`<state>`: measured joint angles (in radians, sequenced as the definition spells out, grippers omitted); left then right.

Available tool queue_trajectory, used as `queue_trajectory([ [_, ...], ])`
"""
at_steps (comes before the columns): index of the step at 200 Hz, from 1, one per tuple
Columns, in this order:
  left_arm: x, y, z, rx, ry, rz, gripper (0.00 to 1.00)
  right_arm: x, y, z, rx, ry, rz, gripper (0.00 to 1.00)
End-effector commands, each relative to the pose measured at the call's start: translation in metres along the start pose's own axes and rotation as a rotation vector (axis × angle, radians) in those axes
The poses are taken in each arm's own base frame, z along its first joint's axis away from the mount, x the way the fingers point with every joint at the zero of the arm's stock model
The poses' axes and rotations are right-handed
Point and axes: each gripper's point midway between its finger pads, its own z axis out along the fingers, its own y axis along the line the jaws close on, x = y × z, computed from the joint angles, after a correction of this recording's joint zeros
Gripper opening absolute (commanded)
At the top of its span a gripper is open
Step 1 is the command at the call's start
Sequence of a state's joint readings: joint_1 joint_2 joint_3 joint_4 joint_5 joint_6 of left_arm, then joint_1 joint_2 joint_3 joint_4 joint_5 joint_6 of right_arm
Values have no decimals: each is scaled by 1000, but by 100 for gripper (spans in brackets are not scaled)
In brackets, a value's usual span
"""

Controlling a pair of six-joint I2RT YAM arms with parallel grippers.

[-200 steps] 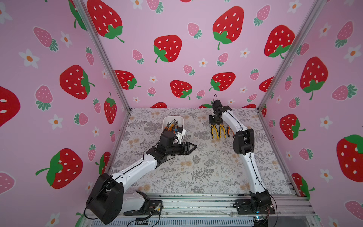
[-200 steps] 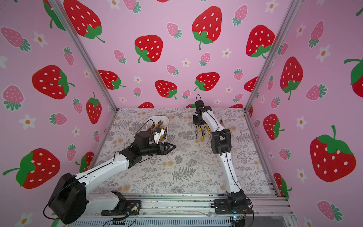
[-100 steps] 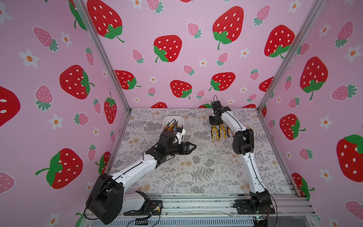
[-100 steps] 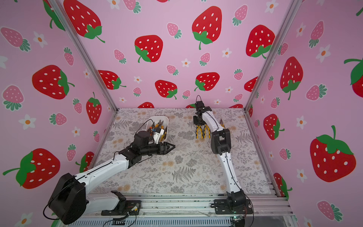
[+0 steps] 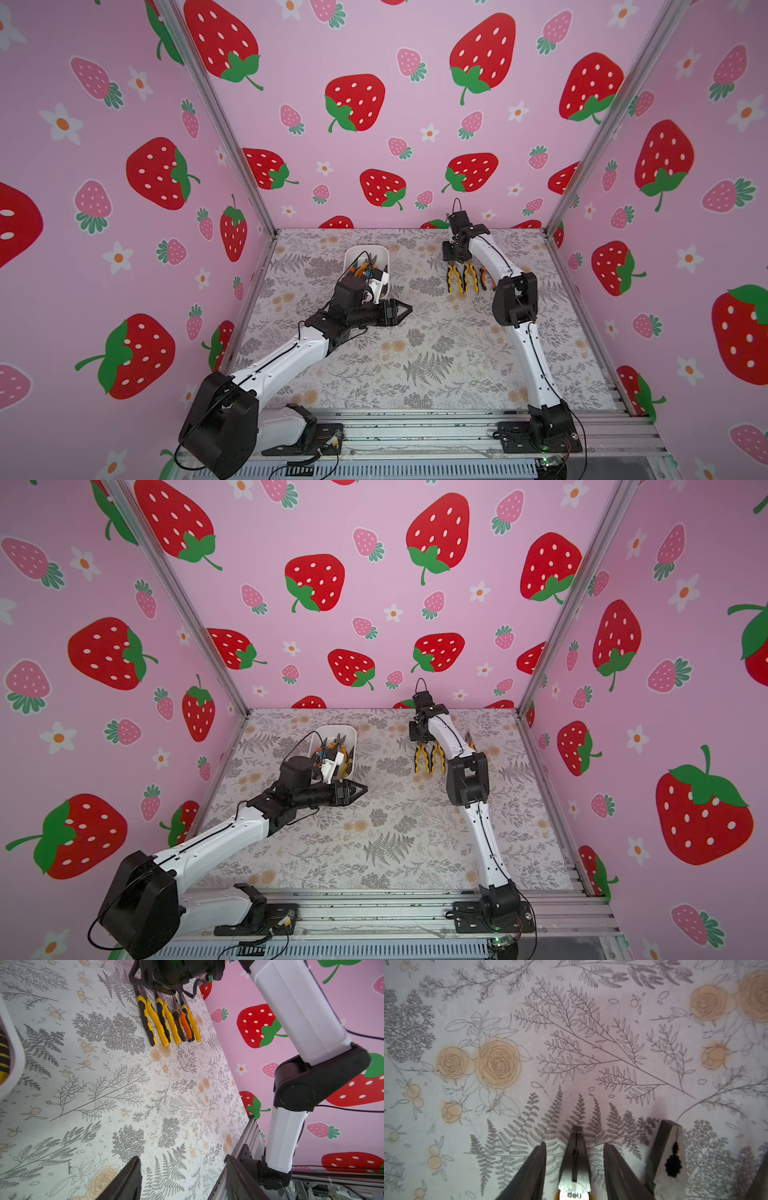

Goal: Take the pliers out of the storage box
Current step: Place the pliers at the center of the board, then pick up the pliers from the storage box.

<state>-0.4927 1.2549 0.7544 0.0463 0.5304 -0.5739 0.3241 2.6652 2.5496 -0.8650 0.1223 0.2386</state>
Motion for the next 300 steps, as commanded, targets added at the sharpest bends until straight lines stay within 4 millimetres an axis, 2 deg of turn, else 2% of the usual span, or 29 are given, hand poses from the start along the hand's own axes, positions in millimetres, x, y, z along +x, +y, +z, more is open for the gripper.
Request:
queue_trajectory([
  [1, -13, 10, -13, -82, -12, 16, 67, -58, -5, -83, -12, -187, 11, 49],
  [23, -24, 41, -26, -220, -9, -25, 68, -76, -9, -150, -17, -280, 19, 49],
  [39, -35, 57, -36, -304, -9, -42, 67, -73, -9, -186, -33, -305, 25, 49],
  [51, -42, 68, -42, -363, -6, -49, 67, -63, -8, -203, -46, -295, 29, 49],
  [71, -53, 81, -48, -449, 5, -47, 66, -36, -2, -216, -70, -239, 29, 49],
  [111, -68, 109, -41, -609, 108, 6, 64, 32, 19, -224, -118, -162, 0, 49],
  [162, -96, 157, -32, -847, 197, 121, 58, 92, 29, -229, -157, -131, -27, 49],
  [198, -109, 183, -5, -886, 290, 230, 54, 121, 22, -221, -159, -99, -25, 49],
  [244, -126, 211, 28, -868, 345, 335, 52, 144, 23, -208, -182, -55, -23, 49],
  [300, -144, 247, 34, -911, 385, 352, 50, 163, 20, -190, -169, 1, -39, 49],
])
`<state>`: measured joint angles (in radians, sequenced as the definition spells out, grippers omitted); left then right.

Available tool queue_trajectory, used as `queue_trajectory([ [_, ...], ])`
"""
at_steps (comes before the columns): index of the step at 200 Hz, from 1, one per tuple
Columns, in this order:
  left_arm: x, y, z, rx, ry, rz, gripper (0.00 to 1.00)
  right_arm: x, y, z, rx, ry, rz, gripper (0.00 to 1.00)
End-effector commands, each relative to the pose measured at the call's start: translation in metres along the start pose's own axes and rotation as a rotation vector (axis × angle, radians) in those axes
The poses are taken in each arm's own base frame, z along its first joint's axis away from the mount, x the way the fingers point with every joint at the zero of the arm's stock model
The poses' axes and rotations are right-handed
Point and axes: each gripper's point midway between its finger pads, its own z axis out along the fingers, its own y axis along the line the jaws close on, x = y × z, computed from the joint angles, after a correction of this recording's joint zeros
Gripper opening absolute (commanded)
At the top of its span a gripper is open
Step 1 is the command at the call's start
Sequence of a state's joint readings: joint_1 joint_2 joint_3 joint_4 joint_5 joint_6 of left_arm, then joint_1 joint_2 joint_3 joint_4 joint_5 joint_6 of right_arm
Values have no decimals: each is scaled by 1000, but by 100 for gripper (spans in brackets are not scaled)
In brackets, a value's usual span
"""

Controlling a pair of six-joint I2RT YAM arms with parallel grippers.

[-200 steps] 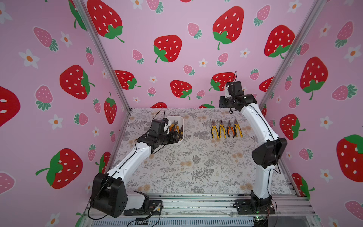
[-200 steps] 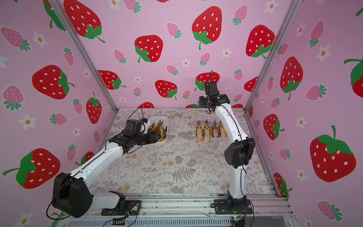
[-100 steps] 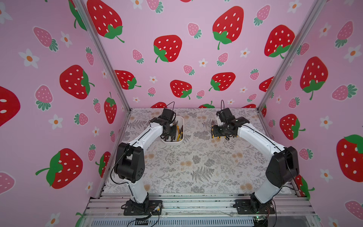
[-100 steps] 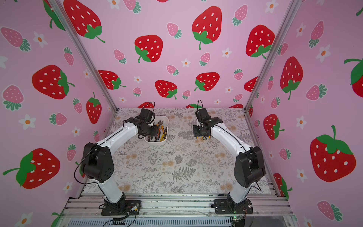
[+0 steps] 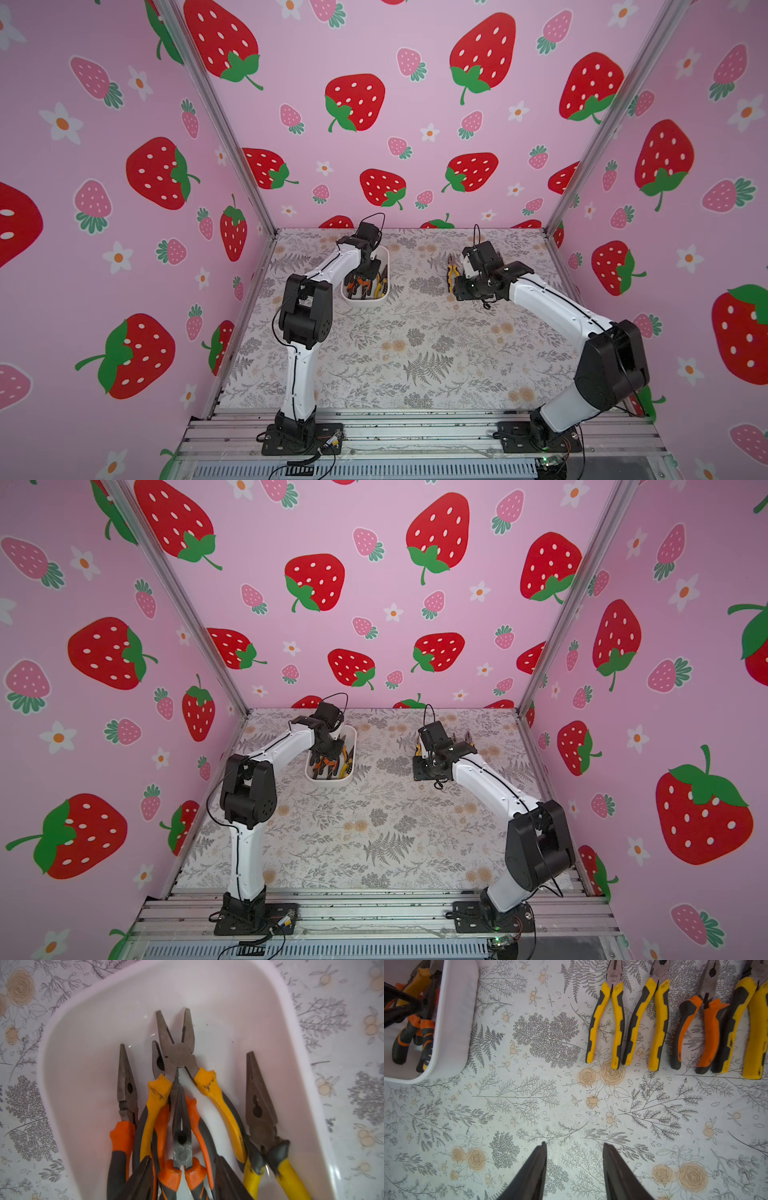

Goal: Take the pliers out of the storage box
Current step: Pick up the pliers from the storage box.

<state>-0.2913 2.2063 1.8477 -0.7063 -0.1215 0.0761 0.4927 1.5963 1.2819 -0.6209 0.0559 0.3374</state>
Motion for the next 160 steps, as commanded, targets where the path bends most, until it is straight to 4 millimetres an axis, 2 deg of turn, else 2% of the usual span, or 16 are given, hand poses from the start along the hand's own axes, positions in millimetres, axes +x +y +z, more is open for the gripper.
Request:
queue_trajectory([
  [1, -7, 17, -3, -33, 3, 30, 50, 6, 0, 8, -9, 14, 6, 49],
  [39, -9, 26, 4, -20, 5, 13, 50, 13, 1, 18, -18, 49, 9, 48],
  [79, 0, 30, 17, 14, 50, -4, 41, 14, 1, 20, -16, 55, 7, 48],
  [124, 6, 24, 28, 49, 80, -5, 40, 15, 1, 19, -13, 56, 9, 48],
  [143, 9, 19, 30, 69, 94, -6, 30, 15, 0, 19, -12, 57, 11, 48],
  [160, 12, 14, 32, 69, 105, 3, 28, 15, 0, 18, -13, 54, 11, 48],
])
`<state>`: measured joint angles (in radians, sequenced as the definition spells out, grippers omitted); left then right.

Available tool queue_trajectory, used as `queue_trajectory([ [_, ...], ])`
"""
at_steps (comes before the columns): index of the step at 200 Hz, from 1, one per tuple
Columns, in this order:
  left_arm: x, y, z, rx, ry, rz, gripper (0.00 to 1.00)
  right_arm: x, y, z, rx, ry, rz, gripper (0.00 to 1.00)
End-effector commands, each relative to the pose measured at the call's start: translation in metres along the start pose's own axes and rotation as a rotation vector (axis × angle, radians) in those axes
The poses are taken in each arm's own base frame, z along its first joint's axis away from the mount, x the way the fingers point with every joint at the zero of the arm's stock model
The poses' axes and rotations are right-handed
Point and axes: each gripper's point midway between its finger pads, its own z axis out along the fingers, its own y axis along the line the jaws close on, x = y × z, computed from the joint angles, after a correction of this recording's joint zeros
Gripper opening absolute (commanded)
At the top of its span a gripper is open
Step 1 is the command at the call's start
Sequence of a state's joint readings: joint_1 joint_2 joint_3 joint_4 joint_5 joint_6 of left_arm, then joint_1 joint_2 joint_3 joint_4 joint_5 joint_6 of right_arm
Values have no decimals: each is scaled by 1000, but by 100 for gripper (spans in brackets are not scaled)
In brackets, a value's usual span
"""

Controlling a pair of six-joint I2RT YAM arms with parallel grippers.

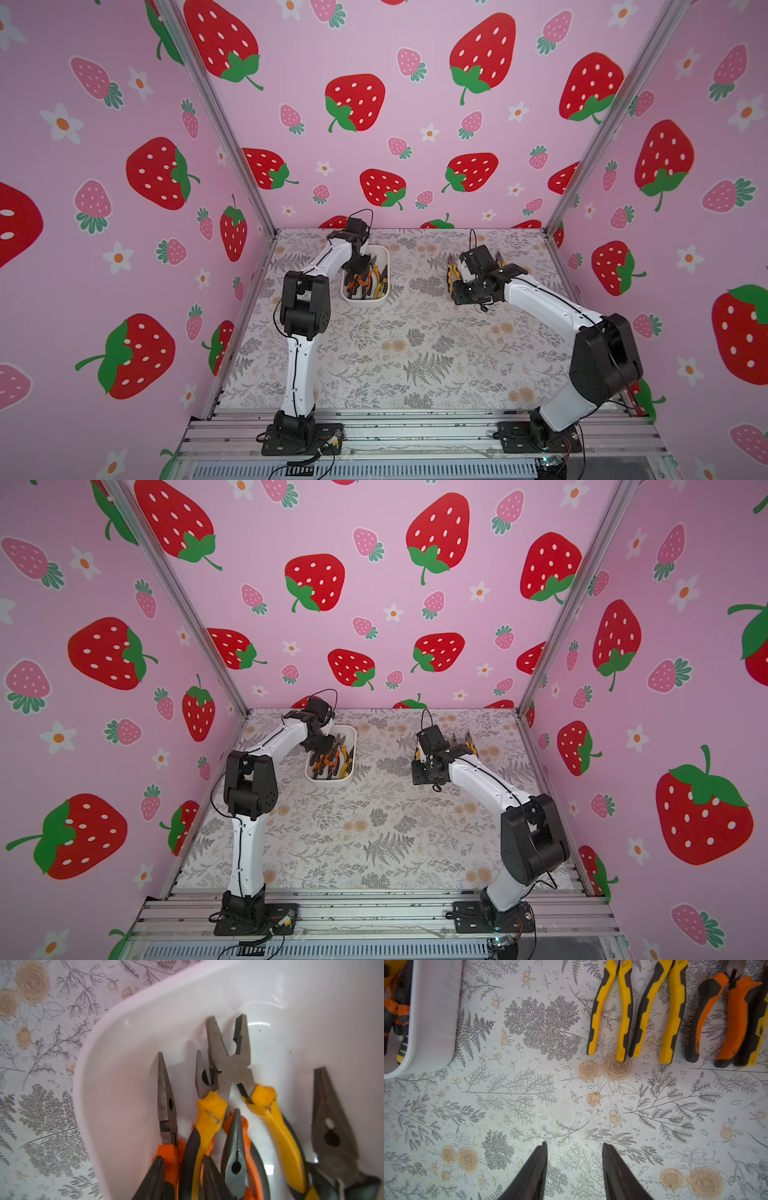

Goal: Take the pliers out of the storage box
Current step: Pick up the pliers from the storage box.

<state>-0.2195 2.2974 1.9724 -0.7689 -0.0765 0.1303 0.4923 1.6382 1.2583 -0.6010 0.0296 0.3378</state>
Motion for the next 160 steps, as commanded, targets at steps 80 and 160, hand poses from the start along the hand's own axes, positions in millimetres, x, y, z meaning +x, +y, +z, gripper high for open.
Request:
queue_trajectory([
  [80, 31, -26, 20, 27, 135, 41, 25, 5, -2, -4, -4, -1, 16, 48],
  [160, 52, -24, 18, 12, 208, 11, 28, 8, -2, -4, -10, -1, 25, 48],
])
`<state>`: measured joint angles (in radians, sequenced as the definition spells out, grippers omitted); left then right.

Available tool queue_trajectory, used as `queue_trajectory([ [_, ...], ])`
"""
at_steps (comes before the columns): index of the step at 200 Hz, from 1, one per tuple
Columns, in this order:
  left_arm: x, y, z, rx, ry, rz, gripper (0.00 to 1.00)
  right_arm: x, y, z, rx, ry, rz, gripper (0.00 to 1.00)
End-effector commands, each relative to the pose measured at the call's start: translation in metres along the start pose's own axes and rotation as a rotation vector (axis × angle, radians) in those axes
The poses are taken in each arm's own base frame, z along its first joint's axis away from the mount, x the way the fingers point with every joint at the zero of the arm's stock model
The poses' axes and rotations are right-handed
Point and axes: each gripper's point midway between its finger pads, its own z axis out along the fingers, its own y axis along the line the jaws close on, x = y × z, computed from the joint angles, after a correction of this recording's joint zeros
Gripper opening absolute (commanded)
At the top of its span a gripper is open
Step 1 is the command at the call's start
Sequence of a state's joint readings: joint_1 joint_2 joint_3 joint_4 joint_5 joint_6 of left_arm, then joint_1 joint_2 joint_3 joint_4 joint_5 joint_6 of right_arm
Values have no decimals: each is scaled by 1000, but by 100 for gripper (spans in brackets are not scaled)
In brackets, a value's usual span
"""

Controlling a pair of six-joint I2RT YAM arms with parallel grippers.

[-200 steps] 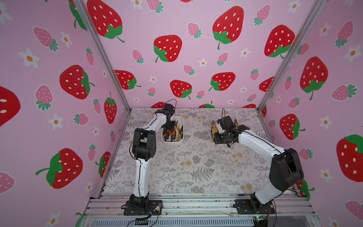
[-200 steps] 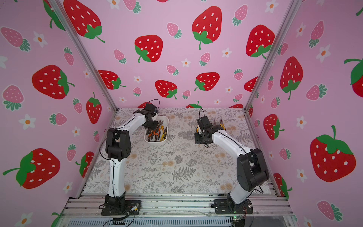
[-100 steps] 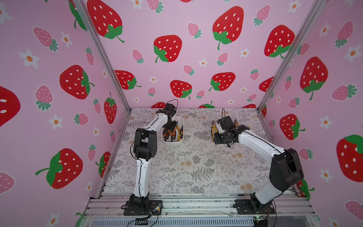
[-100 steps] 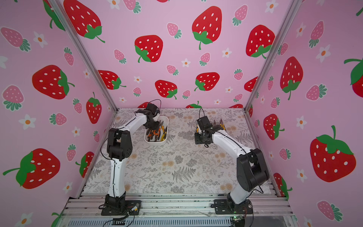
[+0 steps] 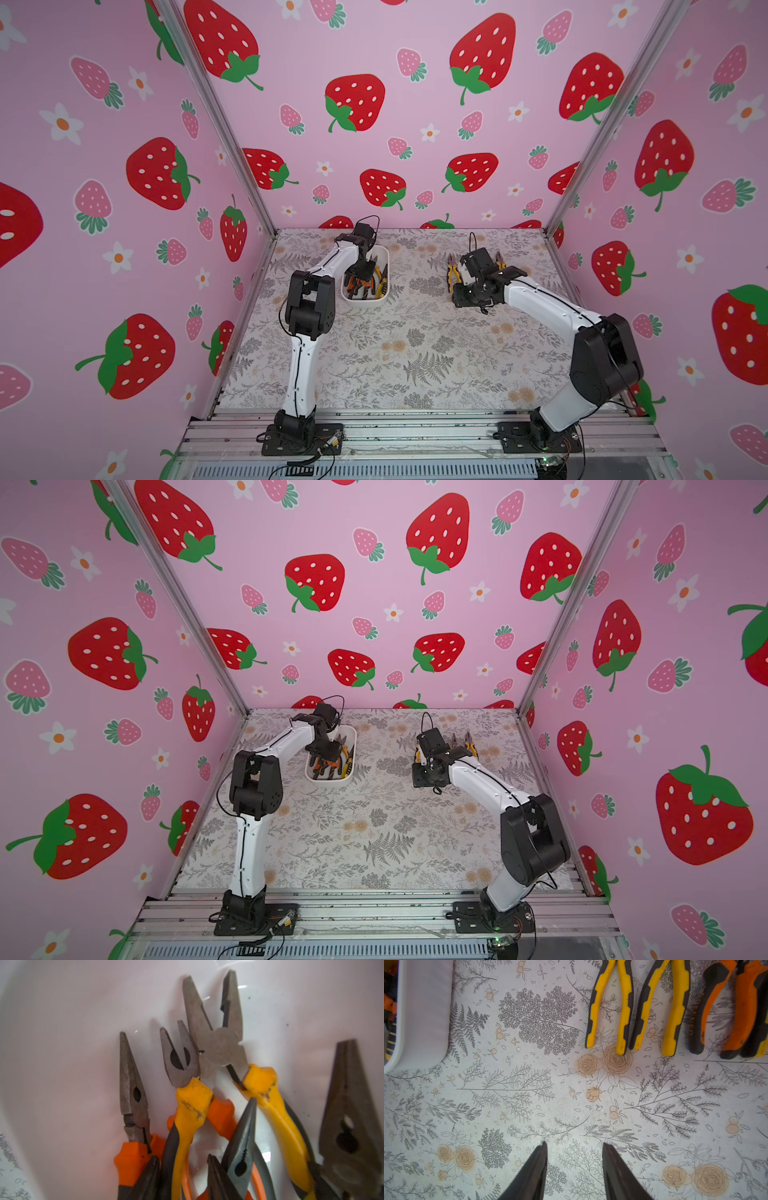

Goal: Take the pliers out of the storage box
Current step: Pick up the pliers from the storage box.

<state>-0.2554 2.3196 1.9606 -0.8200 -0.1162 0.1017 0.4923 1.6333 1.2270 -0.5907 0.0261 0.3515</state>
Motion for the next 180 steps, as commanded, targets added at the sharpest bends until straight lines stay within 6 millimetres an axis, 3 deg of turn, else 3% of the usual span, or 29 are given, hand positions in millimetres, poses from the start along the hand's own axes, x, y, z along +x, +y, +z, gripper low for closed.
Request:
queue_trajectory([
  [1, 31, -9, 10, 31, 124, 1, 27, 0, 0, -9, -12, -17, 12, 48],
  [13, 30, -10, 10, 37, 124, -6, 20, -1, 0, -11, -14, -22, 12, 48],
  [28, 29, -10, 8, 40, 118, -14, 0, 0, -1, -11, -12, -23, 14, 48],
  [75, 17, -4, -15, 8, 62, -55, 0, 0, 0, -17, -14, -31, 17, 47],
  [144, -20, 16, -106, -106, -183, -120, 0, 3, 1, -33, 10, -52, -5, 46],
  [180, -21, 12, -130, -117, -221, -103, 0, 4, 7, -41, 4, -70, -12, 46],
])
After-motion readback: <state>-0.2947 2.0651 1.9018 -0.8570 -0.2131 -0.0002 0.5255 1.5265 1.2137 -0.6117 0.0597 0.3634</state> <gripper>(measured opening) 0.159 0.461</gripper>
